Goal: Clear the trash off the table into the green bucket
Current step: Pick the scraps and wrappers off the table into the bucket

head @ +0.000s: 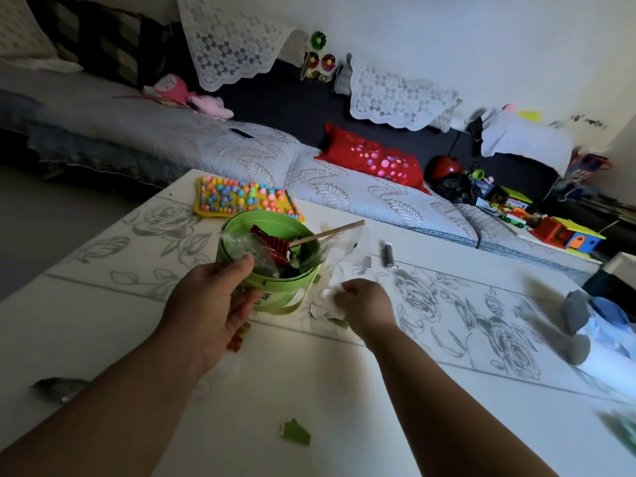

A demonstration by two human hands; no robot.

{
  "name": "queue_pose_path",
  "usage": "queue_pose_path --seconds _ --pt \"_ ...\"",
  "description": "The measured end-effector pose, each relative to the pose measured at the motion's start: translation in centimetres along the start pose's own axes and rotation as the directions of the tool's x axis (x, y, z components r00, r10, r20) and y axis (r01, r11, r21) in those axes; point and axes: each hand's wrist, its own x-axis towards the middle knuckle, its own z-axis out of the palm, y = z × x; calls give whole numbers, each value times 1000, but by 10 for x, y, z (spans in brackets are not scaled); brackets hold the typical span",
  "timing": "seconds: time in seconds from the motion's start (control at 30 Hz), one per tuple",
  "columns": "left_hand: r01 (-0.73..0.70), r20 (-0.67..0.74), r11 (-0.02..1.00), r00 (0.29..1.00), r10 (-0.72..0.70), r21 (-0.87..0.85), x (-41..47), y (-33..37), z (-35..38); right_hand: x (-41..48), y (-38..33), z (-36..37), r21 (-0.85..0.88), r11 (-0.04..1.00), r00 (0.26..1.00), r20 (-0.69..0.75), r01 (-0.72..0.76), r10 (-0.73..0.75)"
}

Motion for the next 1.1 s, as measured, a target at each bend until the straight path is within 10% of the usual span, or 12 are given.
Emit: queue_pose_path --seconds 0.23,0.5,0.9,1.1 --pt "-13 -22 1000 1000 13 -7 0 9 -11 16 -13 28 -472 882 974 198 -4 110" --pt "-7 -39 1000 999 8 7 4 15 -25 17 -25 24 -564 825 949 268 14 167" --pt "-4 -42 999 999 5 34 0 17 -32 -1 -18 9 -191 975 985 109 -109 131" --pt "-3 -36 999 999 5 48 -1 16 -31 15 -82 -54 76 992 985 -146 99 -87"
